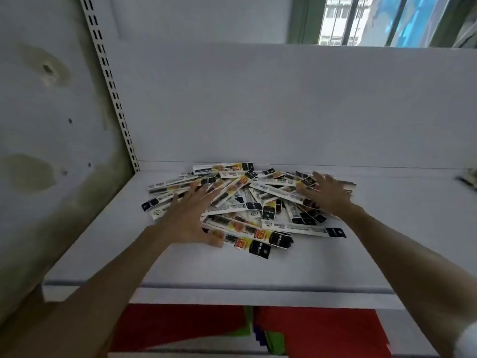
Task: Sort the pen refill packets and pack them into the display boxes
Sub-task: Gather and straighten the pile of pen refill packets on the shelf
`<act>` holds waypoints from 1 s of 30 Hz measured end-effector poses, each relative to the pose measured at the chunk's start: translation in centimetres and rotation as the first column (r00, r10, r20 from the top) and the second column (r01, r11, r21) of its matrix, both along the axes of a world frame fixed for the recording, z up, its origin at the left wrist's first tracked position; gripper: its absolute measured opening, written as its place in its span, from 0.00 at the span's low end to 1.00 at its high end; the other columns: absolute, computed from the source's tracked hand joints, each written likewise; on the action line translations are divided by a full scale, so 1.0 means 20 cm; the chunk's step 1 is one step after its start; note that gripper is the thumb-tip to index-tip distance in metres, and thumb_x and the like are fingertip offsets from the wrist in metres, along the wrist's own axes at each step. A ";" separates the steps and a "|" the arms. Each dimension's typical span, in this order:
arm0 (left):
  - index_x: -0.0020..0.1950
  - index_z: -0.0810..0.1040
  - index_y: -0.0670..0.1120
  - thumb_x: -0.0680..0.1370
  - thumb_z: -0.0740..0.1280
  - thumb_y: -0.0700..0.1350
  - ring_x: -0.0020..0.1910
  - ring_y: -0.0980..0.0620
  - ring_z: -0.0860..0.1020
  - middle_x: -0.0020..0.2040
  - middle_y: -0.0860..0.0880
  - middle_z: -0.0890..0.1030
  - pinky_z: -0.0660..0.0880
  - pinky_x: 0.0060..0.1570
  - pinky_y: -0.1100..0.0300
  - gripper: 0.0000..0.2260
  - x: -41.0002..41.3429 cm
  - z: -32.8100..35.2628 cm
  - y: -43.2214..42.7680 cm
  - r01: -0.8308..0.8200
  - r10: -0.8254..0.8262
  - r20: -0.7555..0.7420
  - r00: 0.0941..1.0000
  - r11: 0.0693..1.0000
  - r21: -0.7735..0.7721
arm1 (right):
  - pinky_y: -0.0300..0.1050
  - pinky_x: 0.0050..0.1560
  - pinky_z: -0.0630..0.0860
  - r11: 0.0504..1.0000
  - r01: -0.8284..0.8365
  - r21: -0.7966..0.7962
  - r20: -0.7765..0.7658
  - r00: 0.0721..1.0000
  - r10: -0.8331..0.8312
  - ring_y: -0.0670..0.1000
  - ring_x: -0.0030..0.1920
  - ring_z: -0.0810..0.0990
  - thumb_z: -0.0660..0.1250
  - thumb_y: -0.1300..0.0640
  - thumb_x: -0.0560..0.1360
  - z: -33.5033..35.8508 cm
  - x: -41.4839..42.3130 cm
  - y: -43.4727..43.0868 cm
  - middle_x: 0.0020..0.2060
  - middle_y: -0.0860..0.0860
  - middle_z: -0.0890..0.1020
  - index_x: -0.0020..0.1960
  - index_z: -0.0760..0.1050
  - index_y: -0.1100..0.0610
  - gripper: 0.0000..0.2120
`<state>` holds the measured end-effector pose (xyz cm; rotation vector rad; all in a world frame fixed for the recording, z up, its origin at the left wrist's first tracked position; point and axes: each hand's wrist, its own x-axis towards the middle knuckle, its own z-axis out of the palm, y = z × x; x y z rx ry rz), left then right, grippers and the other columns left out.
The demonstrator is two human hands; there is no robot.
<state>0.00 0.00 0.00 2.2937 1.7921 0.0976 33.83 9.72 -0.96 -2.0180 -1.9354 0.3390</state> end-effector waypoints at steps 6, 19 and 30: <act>0.75 0.42 0.59 0.56 0.55 0.79 0.76 0.52 0.44 0.77 0.54 0.46 0.42 0.72 0.40 0.53 0.09 -0.04 0.14 0.018 -0.022 0.023 1.000 0.990 0.141 | 0.69 0.68 0.53 0.997 -0.039 -0.063 0.016 0.999 0.040 0.60 0.72 0.59 0.57 0.23 0.63 -0.01 -0.13 0.13 0.72 0.55 0.64 0.73 0.56 0.47 0.46; 0.72 0.62 0.58 0.55 0.52 0.82 0.73 0.48 0.55 0.75 0.53 0.58 0.54 0.69 0.41 0.50 -0.11 0.08 0.16 -0.092 0.005 0.209 0.978 0.907 0.411 | 0.52 0.69 0.60 0.974 0.195 0.113 -0.436 0.891 -0.127 0.57 0.68 0.67 0.56 0.38 0.76 0.04 0.04 0.14 0.68 0.55 0.71 0.69 0.67 0.51 0.26; 0.71 0.60 0.61 0.56 0.64 0.72 0.67 0.52 0.66 0.66 0.57 0.70 0.65 0.65 0.45 0.45 -0.12 0.04 0.11 -0.240 0.099 0.459 0.883 0.935 0.260 | 0.54 0.68 0.63 0.994 -0.059 0.088 -0.361 0.929 0.086 0.52 0.68 0.67 0.60 0.29 0.67 0.10 -0.33 -0.18 0.69 0.50 0.70 0.71 0.59 0.40 0.36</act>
